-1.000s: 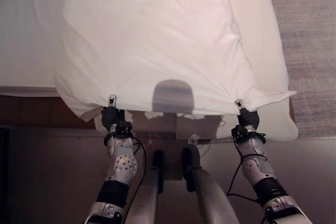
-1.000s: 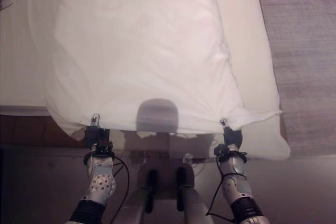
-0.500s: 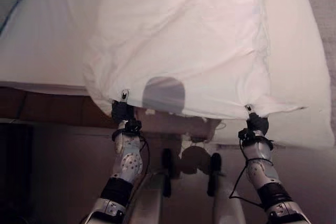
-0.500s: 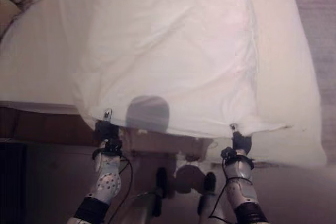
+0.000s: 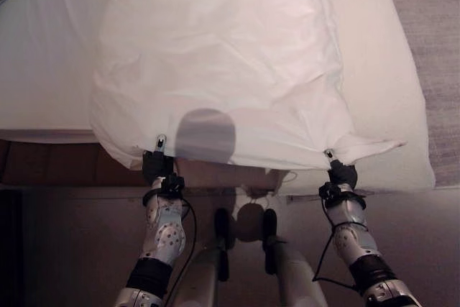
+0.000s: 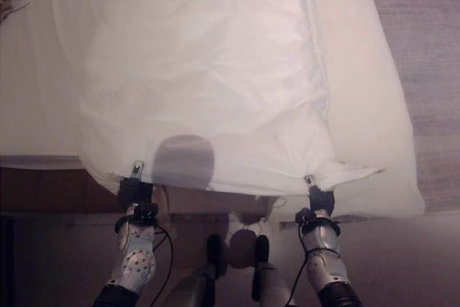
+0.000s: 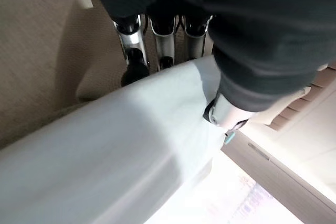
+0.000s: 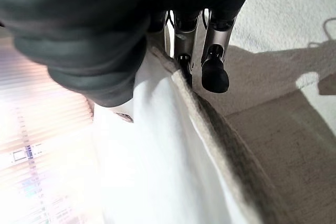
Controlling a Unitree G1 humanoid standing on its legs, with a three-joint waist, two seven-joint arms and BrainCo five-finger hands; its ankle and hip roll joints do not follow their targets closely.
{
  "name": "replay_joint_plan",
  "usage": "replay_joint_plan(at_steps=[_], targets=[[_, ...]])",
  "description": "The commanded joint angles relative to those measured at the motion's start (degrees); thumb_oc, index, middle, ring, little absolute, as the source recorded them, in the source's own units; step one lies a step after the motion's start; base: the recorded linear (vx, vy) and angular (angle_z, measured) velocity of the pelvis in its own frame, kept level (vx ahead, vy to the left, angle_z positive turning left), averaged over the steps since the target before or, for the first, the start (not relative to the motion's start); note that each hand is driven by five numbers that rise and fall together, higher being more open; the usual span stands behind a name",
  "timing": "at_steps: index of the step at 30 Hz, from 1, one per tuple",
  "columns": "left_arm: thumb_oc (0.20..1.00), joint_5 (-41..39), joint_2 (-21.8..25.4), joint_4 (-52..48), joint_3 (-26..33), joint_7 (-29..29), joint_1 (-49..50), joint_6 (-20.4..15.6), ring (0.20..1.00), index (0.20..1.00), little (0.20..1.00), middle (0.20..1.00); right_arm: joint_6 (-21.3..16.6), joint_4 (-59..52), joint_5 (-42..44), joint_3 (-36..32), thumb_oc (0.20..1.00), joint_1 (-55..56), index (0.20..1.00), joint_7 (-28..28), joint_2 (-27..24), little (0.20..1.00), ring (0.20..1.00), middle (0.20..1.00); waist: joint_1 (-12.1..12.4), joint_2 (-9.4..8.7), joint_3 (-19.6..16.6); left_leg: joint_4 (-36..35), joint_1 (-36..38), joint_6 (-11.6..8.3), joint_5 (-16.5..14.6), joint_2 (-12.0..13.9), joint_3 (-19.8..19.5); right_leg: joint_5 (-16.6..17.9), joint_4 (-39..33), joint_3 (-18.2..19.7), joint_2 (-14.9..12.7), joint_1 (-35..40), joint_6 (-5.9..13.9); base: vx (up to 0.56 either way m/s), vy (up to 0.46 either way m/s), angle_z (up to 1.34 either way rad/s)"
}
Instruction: Make the bed
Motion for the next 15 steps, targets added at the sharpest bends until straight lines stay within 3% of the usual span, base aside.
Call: replay_joint_plan(at_steps=[1, 2, 5, 6, 8, 10, 11, 12, 15], targets=[[0.200, -0.87, -0.01, -4.47, 4.35, -1.05, -1.05, -3.97, 0.200, 0.200, 0.200, 0.200, -4.06, -1.67, -0.98, -4.35, 0.200, 2.70, 0.200, -1.58, -6.83, 0.200, 0.200, 0.200, 0.11, 2.29, -0.27, 12.26, -4.83, -7.30, 1.90, -1.72, 0.86, 3.08, -4.80, -1.76, 2.73, 2.90, 1.13, -0.07, -0.158, 0.33], [0.200, -1.17, -0.71, -4.54, 4.22, -0.99, -1.18, -4.05, 0.200, 0.200, 0.200, 0.200, -4.20, -1.14, -1.00, -5.07, 0.200, 2.69, 0.200, -2.04, -7.21, 0.200, 0.200, 0.200, 0.33, 2.51, 0.38, 15.95, -6.08, -9.09, 2.82, -1.27, 0.49, 2.67, -3.05, -2.96, 2.33, 2.84, 0.55, -0.06, -0.192, 0.45], [0.200, -1.50, -1.21, -4.09, 5.29, -0.26, -0.84, -4.26, 0.200, 0.200, 0.200, 0.200, -4.25, -0.25, -1.03, -5.29, 0.200, 2.52, 0.200, -2.71, -7.09, 0.200, 0.200, 0.200, 0.54, 2.42, -0.20, 16.15, -5.63, -7.26, 1.05, -0.74, -0.90, 2.12, -1.54, -3.11, 2.23, 2.46, 0.34, 0.01, -0.074, 0.47], [0.200, -1.16, -1.21, -4.40, 6.77, 1.02, -0.19, -4.48, 0.200, 0.200, 0.200, 0.200, -4.77, -0.31, -0.70, -5.77, 0.200, 2.38, 0.200, -3.22, -6.73, 0.200, 0.200, 0.200, 0.76, 1.55, -0.44, 13.55, -4.78, -5.64, -0.45, 2.23, -2.94, 1.84, -1.29, -1.84, 1.90, 2.26, 0.42, 0.03, -0.046, 0.15], [0.200, -0.55, -0.94, -4.67, 6.99, 1.40, 0.09, -4.50, 0.200, 0.200, 0.200, 0.200, -5.16, -0.41, -0.35, -6.22, 0.200, 2.22, 0.200, -3.46, -6.77, 0.200, 0.200, 0.200, 0.83, 1.14, -0.92, 10.96, -4.35, -5.15, -0.53, 3.44, -3.93, 1.89, -1.61, -1.51, 1.47, 1.86, 0.60, 0.03, 0.016, -0.13], [0.200, 0.75, -0.61, -5.06, 7.67, 2.82, 0.17, -4.92, 0.200, 0.200, 0.200, 0.200, -6.36, -0.98, 0.12, -7.33, 0.200, 2.06, 0.200, -4.85, -6.03, 0.200, 0.200, 0.200, 1.02, 0.85, -1.27, 2.49, -2.75, -5.16, 3.00, 7.41, -7.50, 2.11, -2.04, -0.76, 1.00, 1.27, 1.15, 0.02, 0.067, -0.26], [0.200, 0.75, -0.61, -5.06, 7.67, 2.82, 0.17, -4.92, 0.200, 0.200, 0.200, 0.200, -6.36, -0.98, 0.12, -7.32, 0.200, 2.06, 0.200, -4.85, -6.03, 0.200, 0.200, 0.200, 1.02, 0.84, -1.25, 2.46, -2.72, -5.16, 3.02, 7.40, -7.50, 2.11, -2.04, -0.76, 1.00, 1.29, 1.15, 0.01, 0.156, -0.13], [0.200, 1.65, -0.11, -4.64, 7.68, 3.58, -0.24, -5.37, 0.200, 0.200, 0.200, 0.200, -7.22, -0.41, 0.41, -8.15, 0.200, 1.45, 0.200, -6.03, -5.67, 0.200, 0.200, 0.200, 1.04, 1.47, -1.32, -3.97, -1.20, -6.29, 6.52, 10.43, -9.11, 2.19, -2.28, -0.48, 1.13, 0.73, 1.61, 0.01, 0.123, 0.03], [0.200, 2.31, 0.51, -4.04, 6.64, 3.59, -1.10, -5.87, 0.200, 0.200, 0.200, 0.200, -7.34, 0.30, 0.00, -7.95, 0.200, -0.02, 0.200, -7.13, -5.94, 0.200, 0.200, 0.200, 0.89, 2.77, -1.77, -8.56, 0.60, -7.33, 6.71, 11.29, -9.44, 3.77, -2.73, 0.10, 0.05, -0.29, 3.28, -0.02, 0.418, 0.08]])
